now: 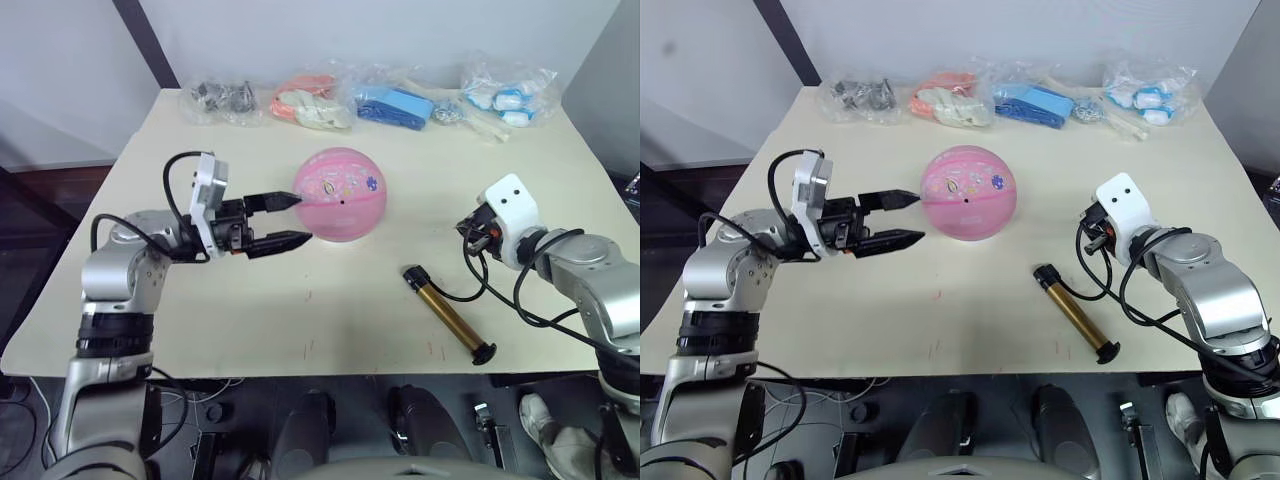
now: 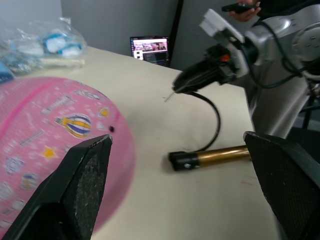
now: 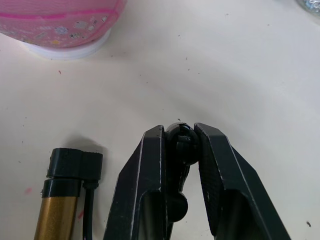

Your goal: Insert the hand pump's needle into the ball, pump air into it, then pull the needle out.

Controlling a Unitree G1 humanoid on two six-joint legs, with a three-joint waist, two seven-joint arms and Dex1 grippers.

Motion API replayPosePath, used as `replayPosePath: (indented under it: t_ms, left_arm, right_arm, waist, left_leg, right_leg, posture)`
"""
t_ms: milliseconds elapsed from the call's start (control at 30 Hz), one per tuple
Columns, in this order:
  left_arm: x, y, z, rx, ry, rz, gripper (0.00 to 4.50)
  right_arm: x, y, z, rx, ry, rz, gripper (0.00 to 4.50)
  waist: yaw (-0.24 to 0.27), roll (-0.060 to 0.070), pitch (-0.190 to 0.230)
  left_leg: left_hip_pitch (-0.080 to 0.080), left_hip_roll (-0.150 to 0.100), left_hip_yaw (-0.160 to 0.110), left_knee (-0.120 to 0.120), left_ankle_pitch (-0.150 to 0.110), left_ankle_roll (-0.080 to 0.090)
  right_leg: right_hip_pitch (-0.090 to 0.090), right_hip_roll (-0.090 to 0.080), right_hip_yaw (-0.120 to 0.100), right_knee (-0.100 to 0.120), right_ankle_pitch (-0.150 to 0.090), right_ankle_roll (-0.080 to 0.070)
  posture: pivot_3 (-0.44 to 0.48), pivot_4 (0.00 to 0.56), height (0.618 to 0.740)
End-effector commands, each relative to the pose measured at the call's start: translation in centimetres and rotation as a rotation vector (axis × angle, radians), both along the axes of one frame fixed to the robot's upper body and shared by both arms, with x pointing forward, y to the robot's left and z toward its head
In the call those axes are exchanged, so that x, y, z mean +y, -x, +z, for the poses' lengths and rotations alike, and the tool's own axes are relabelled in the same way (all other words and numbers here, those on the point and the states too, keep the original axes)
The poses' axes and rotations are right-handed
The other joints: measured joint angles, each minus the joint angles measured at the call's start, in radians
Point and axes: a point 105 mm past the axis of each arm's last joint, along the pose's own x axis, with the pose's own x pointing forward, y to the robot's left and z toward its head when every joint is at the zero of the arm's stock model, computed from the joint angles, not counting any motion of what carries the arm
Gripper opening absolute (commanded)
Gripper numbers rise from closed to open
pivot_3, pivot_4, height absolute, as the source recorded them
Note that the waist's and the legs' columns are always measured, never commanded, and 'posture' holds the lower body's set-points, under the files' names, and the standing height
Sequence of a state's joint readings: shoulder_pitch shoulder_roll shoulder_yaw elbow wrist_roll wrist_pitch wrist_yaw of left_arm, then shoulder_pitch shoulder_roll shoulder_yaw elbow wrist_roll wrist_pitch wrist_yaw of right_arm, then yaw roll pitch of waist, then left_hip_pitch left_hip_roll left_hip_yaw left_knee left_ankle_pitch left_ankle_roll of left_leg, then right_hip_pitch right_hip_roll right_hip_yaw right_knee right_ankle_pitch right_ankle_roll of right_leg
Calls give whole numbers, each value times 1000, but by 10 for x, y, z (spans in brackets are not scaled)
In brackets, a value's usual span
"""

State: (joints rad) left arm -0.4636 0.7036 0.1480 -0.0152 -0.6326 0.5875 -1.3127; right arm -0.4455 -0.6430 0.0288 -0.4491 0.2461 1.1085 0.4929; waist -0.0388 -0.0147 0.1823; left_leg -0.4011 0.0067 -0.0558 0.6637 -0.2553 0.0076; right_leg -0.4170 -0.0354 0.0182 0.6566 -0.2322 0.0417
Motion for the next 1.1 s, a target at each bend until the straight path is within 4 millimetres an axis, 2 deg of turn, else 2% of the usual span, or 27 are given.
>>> replayPosePath:
  t_ms: [33, 200, 467, 600, 633, 733, 767, 833, 967, 1100]
  left_arm:
    - [0, 24, 5, -31, -29, -30, 4500]
    - [5, 44, -12, -1, -76, -4, 4500]
    - [12, 51, -36, 0, -105, 69, 4500]
    - [12, 50, -44, 3, -99, 88, 4500]
    - [11, 49, -45, 5, -93, 93, 4500]
    - [11, 47, -50, 11, -83, 109, 4500]
    - [13, 45, -51, 15, -75, 120, 4500]
    - [14, 43, -54, 21, -64, 133, 4500]
    - [7, 41, -58, 32, -37, 142, 4500]
    - [6, 38, -60, 54, -8, 157, 4500]
  right_arm:
    - [-3, -4, 2, -11, -14, 16, 341]
    - [-16, -9, -8, 26, -25, 8, 341]
    - [-35, -19, -44, 111, -64, -2, 341]
    - [-48, -21, -54, 144, -119, -28, 341]
    - [-54, -21, -53, 136, -128, -41, 1361]
    - [-64, -16, -36, 83, -160, -46, 2595]
    - [-67, -14, -28, 47, -158, -55, 3253]
    - [-73, -8, -14, 3, -182, -71, 4145]
    - [-87, 9, 6, -67, -210, -102, 4145]
    - [-87, 26, 24, -175, -270, -66, 4145]
  waist:
    - [0, 0, 0]
    - [1, 0, 0]
    - [3, 0, 0]
    - [3, 0, 0]
    - [4, 0, 0]
    - [5, 0, 0]
    - [6, 0, 0]
    - [8, 0, 0]
    - [12, 0, 0]
    - [21, 0, 0]
  left_leg:
    - [0, 0, 0, 0, 0, 0]
    - [1, 0, 2, 0, 0, 0]
    - [2, 0, 7, 0, 0, 0]
    - [2, 0, 9, 0, 0, 0]
    - [2, 0, 9, 0, 0, 0]
    - [2, 0, 10, 0, 0, 0]
    - [2, 0, 10, 0, 0, 0]
    - [2, 0, 10, 0, 0, 0]
    - [2, 0, 10, 0, 0, 0]
    - [2, 0, 10, 1, 0, 0]
  right_leg:
    - [0, 0, 0, 0, 0, 0]
    - [0, 0, 2, 0, 0, 0]
    - [0, 0, 3, 0, 0, 0]
    - [0, 0, 4, 0, 0, 0]
    - [0, 0, 4, 0, 0, 0]
    - [0, 0, 4, 0, 0, 0]
    - [0, 0, 4, 0, 0, 0]
    - [0, 0, 4, 0, 0, 0]
    - [0, 0, 4, 1, 0, 0]
    - [0, 1, 4, 1, 0, 0]
  posture:
    - [0, 150, 740]
    - [0, 150, 740]
    - [0, 150, 740]
    - [0, 150, 740]
    - [0, 150, 740]
    - [0, 150, 740]
    - [0, 150, 740]
    - [0, 150, 740]
    - [0, 150, 740]
    - [0, 150, 740]
